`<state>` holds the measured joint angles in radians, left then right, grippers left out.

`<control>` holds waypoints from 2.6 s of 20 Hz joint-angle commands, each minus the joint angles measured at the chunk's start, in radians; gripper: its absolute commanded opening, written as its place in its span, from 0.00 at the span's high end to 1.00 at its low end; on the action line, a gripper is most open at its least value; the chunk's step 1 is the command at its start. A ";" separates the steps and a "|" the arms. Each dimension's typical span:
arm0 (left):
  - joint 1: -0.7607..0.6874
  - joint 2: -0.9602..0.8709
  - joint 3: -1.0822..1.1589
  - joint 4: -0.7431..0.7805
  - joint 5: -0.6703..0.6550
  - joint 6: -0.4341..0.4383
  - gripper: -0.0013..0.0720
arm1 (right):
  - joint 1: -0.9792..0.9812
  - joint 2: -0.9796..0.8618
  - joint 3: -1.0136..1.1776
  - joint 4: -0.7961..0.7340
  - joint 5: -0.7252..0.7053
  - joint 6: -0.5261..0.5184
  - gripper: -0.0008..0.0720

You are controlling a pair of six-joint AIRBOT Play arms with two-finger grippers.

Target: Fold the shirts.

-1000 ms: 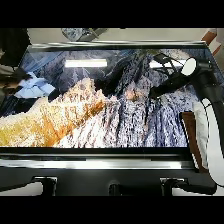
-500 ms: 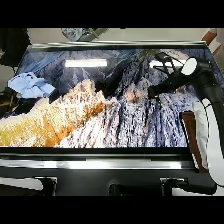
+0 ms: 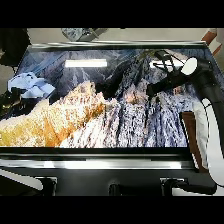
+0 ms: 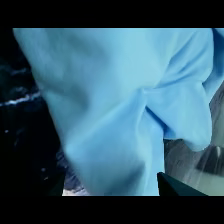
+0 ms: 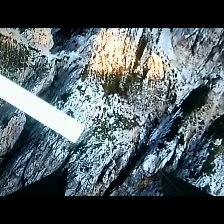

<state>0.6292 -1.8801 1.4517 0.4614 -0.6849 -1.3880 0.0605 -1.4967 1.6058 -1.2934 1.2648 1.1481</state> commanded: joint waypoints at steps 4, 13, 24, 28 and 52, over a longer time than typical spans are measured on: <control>-0.039 -0.072 0.000 -0.282 0.074 0.202 0.41 | 0.001 0.000 0.000 0.006 0.021 -0.003 0.08; -0.090 0.257 0.000 -0.285 -0.068 0.491 0.95 | 0.001 0.082 0.001 -0.164 0.073 -0.048 0.07; -0.588 0.906 -0.076 0.108 -0.442 0.233 0.95 | 0.001 0.517 0.001 -0.208 0.314 -0.034 0.07; -0.888 0.862 -0.175 0.127 -0.507 0.232 0.95 | 0.001 0.584 0.001 -0.209 0.489 -0.021 0.07; -0.250 0.597 -0.471 0.610 -0.640 0.027 0.00 | 0.001 0.419 -0.810 0.269 0.126 -0.182 0.03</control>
<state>0.2893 -1.2785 1.1133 1.1107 -1.3483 -1.3769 0.0624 -1.0752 0.9218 -1.1023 1.4731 1.0199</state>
